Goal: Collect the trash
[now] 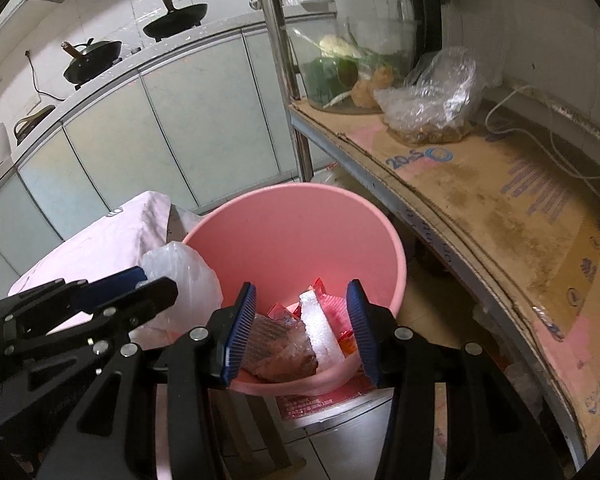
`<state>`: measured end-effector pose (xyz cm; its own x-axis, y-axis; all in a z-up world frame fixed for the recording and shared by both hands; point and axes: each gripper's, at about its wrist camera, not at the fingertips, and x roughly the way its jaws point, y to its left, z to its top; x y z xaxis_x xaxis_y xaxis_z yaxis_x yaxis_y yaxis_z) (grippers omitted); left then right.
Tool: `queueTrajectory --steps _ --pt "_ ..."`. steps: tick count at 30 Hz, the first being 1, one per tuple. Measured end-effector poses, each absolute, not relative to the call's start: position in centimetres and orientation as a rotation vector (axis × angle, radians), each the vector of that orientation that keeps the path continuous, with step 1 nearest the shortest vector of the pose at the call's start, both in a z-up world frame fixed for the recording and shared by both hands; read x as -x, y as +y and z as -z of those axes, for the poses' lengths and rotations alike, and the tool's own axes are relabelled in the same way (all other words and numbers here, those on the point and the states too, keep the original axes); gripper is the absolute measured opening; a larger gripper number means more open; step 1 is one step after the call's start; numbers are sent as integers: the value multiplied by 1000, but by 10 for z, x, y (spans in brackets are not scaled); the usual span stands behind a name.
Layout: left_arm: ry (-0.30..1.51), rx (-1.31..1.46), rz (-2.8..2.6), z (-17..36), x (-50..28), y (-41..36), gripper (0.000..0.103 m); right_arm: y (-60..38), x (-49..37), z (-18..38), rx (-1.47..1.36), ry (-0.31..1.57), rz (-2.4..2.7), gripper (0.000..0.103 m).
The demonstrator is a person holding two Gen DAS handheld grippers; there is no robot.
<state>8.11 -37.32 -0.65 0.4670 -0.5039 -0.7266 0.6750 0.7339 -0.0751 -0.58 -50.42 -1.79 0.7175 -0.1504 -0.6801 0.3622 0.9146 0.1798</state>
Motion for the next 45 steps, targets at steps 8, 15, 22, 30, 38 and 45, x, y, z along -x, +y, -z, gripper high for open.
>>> queueTrajectory --steps 8,15,22,30,38,45 --pt "757 -218 715 -5 -74 -367 30 -493 20 8 -260 690 304 48" --pt "750 -202 721 -9 -71 -361 30 -479 27 9 -229 698 298 48" --pt "744 -189 728 -13 -65 -355 30 -467 34 7 -213 695 287 48" --pt "736 -182 726 -18 -55 -347 30 -452 39 6 -191 694 275 48" --pt "726 -183 727 -21 -49 -343 30 -447 43 2 -186 688 271 48" --pt "716 -179 733 -25 -44 -340 30 -446 44 0 -184 683 272 48"
